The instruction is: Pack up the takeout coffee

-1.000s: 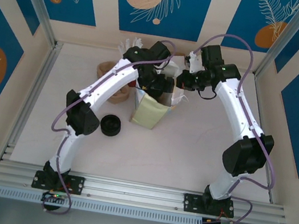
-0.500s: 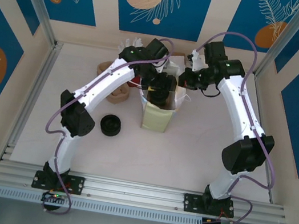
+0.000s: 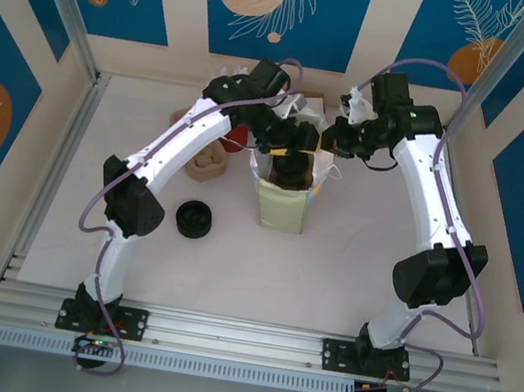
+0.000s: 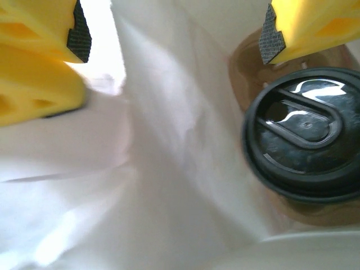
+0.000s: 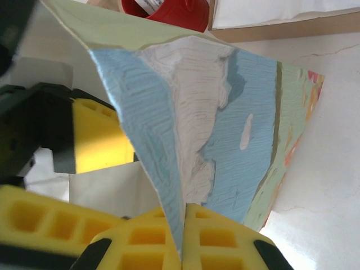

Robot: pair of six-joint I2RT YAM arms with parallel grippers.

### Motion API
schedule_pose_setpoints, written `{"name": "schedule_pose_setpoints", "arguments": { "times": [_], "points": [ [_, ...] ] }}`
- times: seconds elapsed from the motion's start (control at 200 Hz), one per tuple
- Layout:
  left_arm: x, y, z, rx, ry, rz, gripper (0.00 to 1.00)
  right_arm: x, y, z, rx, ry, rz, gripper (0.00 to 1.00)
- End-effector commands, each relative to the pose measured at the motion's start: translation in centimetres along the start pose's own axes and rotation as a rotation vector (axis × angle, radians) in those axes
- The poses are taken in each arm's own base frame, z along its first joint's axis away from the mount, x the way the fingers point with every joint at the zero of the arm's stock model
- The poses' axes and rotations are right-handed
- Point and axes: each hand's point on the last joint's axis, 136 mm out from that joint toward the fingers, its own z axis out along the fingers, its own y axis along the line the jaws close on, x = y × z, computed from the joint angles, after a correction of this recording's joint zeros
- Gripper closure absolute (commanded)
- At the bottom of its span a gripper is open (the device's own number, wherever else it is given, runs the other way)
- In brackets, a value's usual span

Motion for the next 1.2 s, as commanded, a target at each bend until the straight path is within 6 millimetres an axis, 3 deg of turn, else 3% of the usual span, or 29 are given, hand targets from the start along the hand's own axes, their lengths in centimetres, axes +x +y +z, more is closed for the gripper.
{"name": "schedule_pose_setpoints", "arguments": {
  "times": [0.0, 0.31, 0.43, 0.535, 0.735, 0.87, 1.035, 1.195],
  "points": [
    [-1.2, -11.4, -6.4, 0.361, -0.107, 0.25, 0.2, 2.6, 1.3, 1.2, -0.075, 0.101, 0.041, 0.96],
    [-0.4, -13.4, -8.2, 0.446, -0.088, 0.287, 0.19, 3.1, 1.2, 1.3, -0.095, 0.106, 0.084, 0.96],
    [-1.4, -13.8, -9.8, 0.45, -0.135, 0.285, 0.19, 3.7, 1.3, 1.2, -0.107, 0.109, 0.085, 0.96],
    [-2.9, -12.7, -11.5, 0.402, -0.205, 0.257, 0.19, 4.3, 1.5, 1.0, -0.126, 0.106, 0.074, 0.97],
    [-5.0, -8.3, -14.5, 0.218, -0.334, 0.203, 0.2, 5.3, 2.1, 0.5, -0.168, 0.083, 0.023, 0.97],
    [-6.1, -3.3, -15.9, 0.03, -0.41, 0.104, 0.19, 5.7, 2.3, 0.1, -0.187, 0.059, -0.008, 0.97],
    [-6.3, 1.8, -18.1, -0.167, -0.508, 0.032, 0.19, 6.2, 3.2, -0.2, -0.234, 0.031, -0.058, 0.97],
    [-5.8, 5.0, -19.1, -0.234, -0.545, -0.034, 0.19, 7.2, 3.7, -0.5, -0.279, 0.003, -0.116, 0.97]
  ]
}}
